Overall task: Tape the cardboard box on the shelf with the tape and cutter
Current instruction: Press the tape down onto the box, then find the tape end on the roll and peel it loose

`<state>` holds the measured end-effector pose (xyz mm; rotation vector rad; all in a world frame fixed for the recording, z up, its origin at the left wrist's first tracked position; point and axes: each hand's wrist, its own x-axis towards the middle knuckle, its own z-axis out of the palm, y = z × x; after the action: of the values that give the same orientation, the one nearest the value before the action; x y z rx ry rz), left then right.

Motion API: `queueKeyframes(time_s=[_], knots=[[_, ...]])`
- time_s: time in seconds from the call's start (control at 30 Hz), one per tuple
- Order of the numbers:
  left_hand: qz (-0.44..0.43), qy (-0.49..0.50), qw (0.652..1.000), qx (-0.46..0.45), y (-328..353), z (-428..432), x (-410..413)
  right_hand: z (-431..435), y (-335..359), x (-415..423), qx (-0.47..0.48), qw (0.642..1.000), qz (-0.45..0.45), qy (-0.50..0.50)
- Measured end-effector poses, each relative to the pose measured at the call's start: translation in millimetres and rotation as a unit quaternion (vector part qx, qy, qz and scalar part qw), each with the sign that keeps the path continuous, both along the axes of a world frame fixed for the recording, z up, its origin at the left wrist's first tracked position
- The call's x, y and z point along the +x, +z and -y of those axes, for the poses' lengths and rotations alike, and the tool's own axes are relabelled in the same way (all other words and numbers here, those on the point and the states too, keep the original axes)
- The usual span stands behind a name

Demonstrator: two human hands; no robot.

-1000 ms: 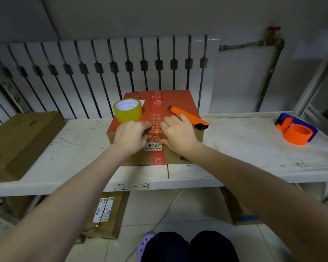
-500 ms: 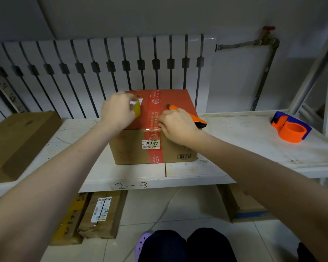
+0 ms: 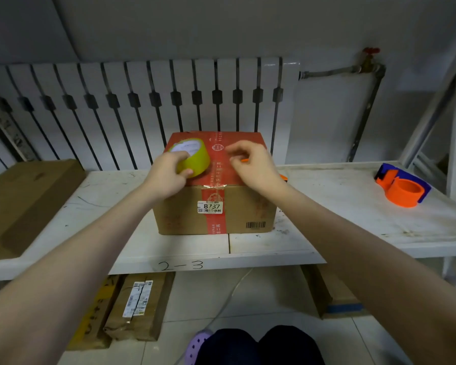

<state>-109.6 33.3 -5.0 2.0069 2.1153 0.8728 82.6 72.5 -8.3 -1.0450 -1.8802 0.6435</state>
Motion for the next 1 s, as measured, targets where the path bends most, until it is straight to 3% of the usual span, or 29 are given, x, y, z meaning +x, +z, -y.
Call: queueKeyframes(time_s=[0.1,0.23,0.53,1.0], knots=[[0.085,-0.051,0.995,0.019,5,20,15,1,18,10,-0.065,0.993,-0.095,0.017],[0.161,-0.133,0.978,0.008,7,40,25,12,34,29,-0.135,0.983,-0.071,0.101],[0.161,-0.214,0.963,0.023,20,72,51,29,55,65,-0.23,0.954,-0.016,0.192],[0.118,-0.245,0.961,0.05,25,87,61,54,60,85,-0.142,0.976,-0.048,0.161]])
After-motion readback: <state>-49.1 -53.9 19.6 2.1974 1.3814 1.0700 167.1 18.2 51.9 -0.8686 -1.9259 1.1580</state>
